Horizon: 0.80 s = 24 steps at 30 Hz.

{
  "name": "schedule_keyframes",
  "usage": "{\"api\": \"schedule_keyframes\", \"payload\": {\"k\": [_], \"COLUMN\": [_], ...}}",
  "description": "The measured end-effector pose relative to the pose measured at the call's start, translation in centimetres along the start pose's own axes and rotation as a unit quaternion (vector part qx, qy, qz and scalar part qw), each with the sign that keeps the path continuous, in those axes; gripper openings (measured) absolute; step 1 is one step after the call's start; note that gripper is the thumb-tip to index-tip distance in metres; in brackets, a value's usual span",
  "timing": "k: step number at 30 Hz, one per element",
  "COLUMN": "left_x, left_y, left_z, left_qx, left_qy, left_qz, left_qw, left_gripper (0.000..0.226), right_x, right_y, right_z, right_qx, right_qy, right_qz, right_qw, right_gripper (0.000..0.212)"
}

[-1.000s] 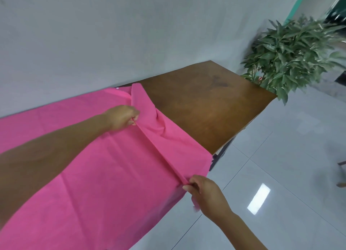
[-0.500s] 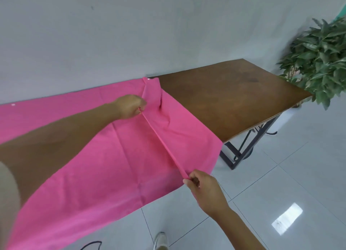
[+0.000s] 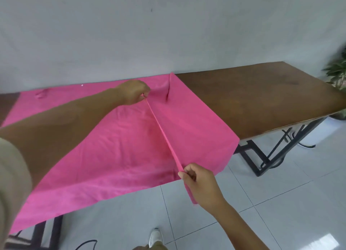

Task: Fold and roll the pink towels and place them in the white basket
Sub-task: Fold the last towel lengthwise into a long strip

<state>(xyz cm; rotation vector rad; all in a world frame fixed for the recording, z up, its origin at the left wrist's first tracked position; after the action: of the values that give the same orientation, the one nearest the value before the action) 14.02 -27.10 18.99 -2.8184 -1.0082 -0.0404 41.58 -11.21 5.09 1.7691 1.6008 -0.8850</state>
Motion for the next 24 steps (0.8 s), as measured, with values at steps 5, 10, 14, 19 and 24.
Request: {"api": "schedule_keyframes", "payload": {"k": [5, 10, 14, 19, 24], "left_x": [-2.7, -5.8, -8.5, -11.9, -14.6], "left_y": [4.4, 8.8, 12.1, 15.9, 19.5], "left_z": [-2.8, -4.7, -5.9, -7.7, -9.2], "left_qx": [0.011, 0.013, 0.012, 0.012, 0.012], "left_qy": [-0.014, -0.019, -0.019, -0.020, -0.024], "left_qz": [-0.030, -0.052, -0.055, -0.051, -0.025], "left_qw": [0.999, 0.998, 0.998, 0.998, 0.999], "left_gripper": [0.010, 0.007, 0.007, 0.007, 0.006], "right_x": [-4.3, -8.2, -11.4, -15.3, -18.9], "right_y": [0.5, 0.8, 1.3, 1.8, 2.6], "right_z": [3.2, 6.6, 9.7, 14.0, 18.3], "right_qx": [-0.032, -0.044, -0.054, -0.055, -0.051], "right_qy": [-0.033, -0.047, -0.057, -0.076, -0.094], "right_qz": [-0.015, -0.027, -0.032, -0.036, -0.034], "right_qw": [0.999, 0.998, 0.996, 0.995, 0.994], "right_gripper": [0.024, 0.023, 0.024, 0.020, 0.020]}}
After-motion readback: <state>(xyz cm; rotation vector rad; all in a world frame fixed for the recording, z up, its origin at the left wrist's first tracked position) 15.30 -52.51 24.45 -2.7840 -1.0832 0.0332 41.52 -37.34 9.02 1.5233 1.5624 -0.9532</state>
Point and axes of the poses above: each hand's wrist, its own y-axis away from the middle knuckle, its own z-axis out of the palm, x = y × z, the point moved 10 cm from there along -y, towards the middle knuckle, and after that the axes turned 5 degrees about y, right-handed, at the moved point
